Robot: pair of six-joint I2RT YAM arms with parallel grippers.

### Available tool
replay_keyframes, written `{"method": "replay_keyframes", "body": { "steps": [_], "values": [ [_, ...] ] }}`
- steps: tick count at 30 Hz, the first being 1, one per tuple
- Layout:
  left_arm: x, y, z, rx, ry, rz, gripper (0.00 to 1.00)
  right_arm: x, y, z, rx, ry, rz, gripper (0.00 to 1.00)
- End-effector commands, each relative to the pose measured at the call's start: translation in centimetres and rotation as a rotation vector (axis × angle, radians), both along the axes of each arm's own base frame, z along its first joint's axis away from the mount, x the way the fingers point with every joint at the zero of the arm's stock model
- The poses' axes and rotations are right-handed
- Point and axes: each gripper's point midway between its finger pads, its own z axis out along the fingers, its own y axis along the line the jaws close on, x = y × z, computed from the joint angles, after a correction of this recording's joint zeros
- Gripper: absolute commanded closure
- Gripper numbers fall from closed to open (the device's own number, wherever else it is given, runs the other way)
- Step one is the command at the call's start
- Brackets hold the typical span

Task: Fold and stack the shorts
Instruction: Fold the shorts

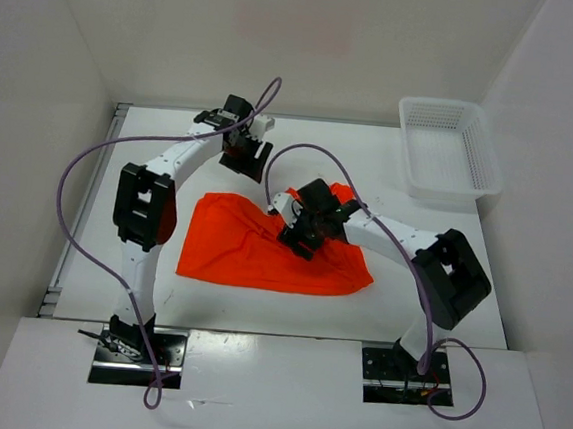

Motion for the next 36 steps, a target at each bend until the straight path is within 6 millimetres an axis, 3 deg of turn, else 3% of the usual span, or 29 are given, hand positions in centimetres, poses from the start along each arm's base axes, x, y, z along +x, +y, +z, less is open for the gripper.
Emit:
{"method": "replay_keyframes", "body": {
  "steps": [1,4,6,9,10,12,13,15,16,21,23,24,25,27,31,33,36],
  "values": [
    [1.6,-3.8,0.7,-0.035,-0.052,-0.068,0.22,0.8,1.5,6.2,0.131,-0.138,0.051,0.21],
    [1.6,-7.0,0.0,-0.071,-0.044,-0.132,0.19,1.8,2.3,12.1,0.302,-0.218,-0.017,0.12],
    [1.9,-9.0,-0.4,-0.085,-0.049,-0.168,0.16,1.8,2.0,14.5,0.363,-0.245,-0.045,0.12],
    [1.6,-10.6,-1.8,-0.088,-0.023,-0.198,0.14,2.6,0.9,15.3,0.411,-0.232,-0.148,0.12],
    [1.7,-11.2,-3.0,-0.075,-0.014,-0.203,0.14,4.0,-0.5,15.5,0.423,-0.235,-0.216,0.14],
    [1.7,-10.9,-4.2,-0.052,0.015,-0.195,0.14,6.6,-2.8,14.8,0.452,-0.199,-0.398,0.19],
    [1.4,-10.7,-4.8,-0.044,0.035,-0.194,0.15,9.7,-5.9,14.7,0.469,-0.213,-0.531,0.27],
    [1.1,-11.1,-4.7,-0.069,0.045,-0.209,0.18,12.3,-8.2,14.9,0.517,-0.192,-0.681,0.34],
    [0.8,-11.6,-4.5,-0.096,0.055,-0.224,0.2,13.5,-9.5,13.7,0.5,-0.175,-0.735,0.38],
    [-0.2,-12.2,-4.7,-0.11,0.076,-0.245,0.35,16.6,-9.5,12.0,0.49,-0.146,-0.852,0.42],
    [-0.9,-12.7,-5.0,-0.116,0.092,-0.259,0.51,17.3,-9.8,9.3,0.446,-0.11,-0.901,0.49],
    [-1.2,-12.7,-5.3,-0.12,0.105,-0.262,0.6,18.1,-9.7,9.6,0.454,-0.118,-0.915,0.51],
    [-1.2,-12.7,-5.3,-0.12,0.106,-0.262,0.75,18.5,-9.5,8.0,0.432,-0.094,-0.921,0.51],
    [-1.0,-12.6,-4.2,-0.12,0.081,-0.26,0.84,19.8,-9.5,7.7,0.433,-0.098,-0.957,0.52],
    [-0.7,-12.4,-2.7,-0.115,0.047,-0.253,0.88,20.8,-11.0,4.6,0.348,-0.113,-1.039,0.41],
    [-0.3,-12.4,-1.0,-0.119,0.008,-0.25,0.88,21.1,-11.6,3.3,0.308,-0.12,-1.069,0.39],
    [-0.2,-12.3,0.3,-0.118,-0.014,-0.246,0.88,21.5,-11.6,1.8,0.293,-0.108,-1.084,0.31]
  ]
}}
